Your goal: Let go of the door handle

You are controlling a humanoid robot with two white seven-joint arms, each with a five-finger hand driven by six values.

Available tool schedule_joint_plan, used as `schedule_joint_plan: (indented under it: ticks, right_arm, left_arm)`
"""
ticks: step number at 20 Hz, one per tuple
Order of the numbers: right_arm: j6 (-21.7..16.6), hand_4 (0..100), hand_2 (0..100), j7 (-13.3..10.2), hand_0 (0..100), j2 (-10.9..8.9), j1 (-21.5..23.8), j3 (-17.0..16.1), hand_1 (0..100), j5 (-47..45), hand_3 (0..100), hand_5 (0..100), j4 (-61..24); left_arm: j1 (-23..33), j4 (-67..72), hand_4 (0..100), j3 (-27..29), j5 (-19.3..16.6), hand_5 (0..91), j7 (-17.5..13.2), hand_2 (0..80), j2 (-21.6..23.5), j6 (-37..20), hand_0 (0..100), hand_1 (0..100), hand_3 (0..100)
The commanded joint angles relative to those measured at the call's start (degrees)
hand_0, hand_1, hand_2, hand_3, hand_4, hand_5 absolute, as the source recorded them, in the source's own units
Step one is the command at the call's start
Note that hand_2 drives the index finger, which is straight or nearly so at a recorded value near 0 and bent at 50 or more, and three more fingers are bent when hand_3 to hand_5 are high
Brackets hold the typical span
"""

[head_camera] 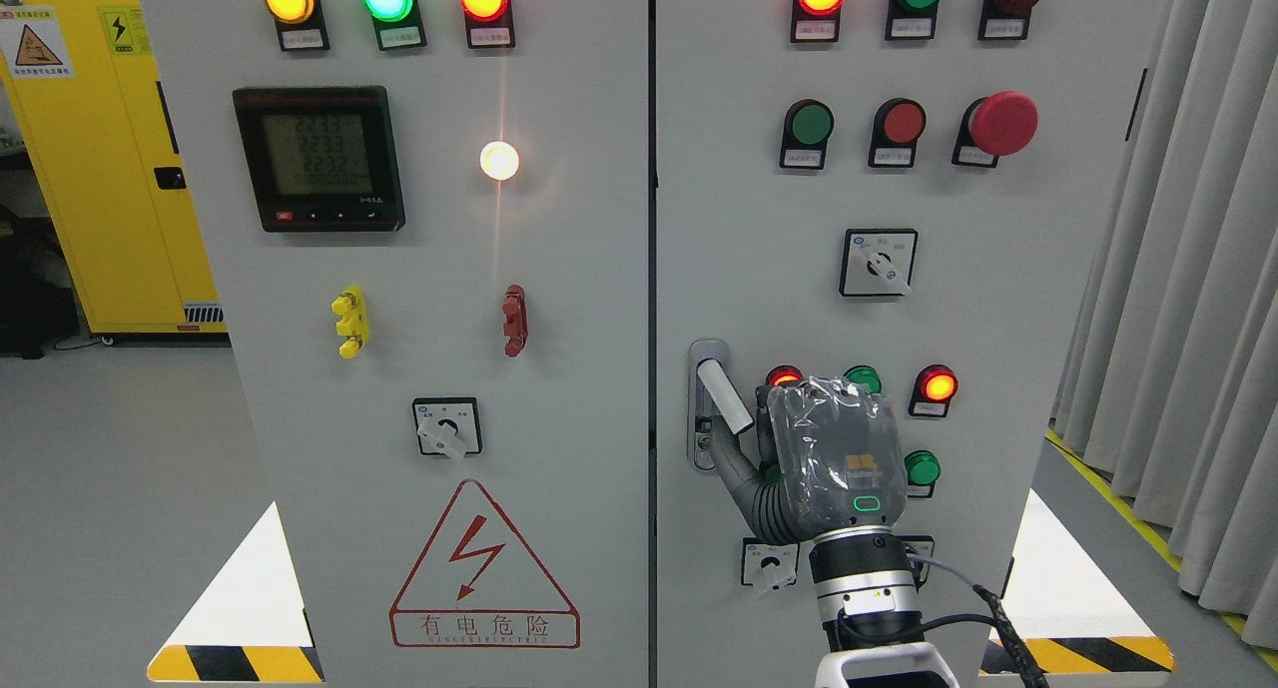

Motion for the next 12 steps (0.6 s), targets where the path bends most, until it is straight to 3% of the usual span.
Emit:
schedule_joint_plan:
  ticks: [1,12]
  right_arm:
    - [-0.04,100,94,-0.11,63,0.02,0.05,-0.13,46,0.0,100,100,-0.28]
    - [-0.3,100,94,-0.02,66,-0.07,0.05,-1.36,46,-0.09,100,100,-0.45]
  left_arm:
    - [0.0,0.0,0,0.01,0.0,0.0,0.0,0.0,-0.01,0.05,12,56,0]
    - [0.0,0.0,0,0.01,0.0,0.0,0.0,0.0,-0.01,0.05,12,56,0]
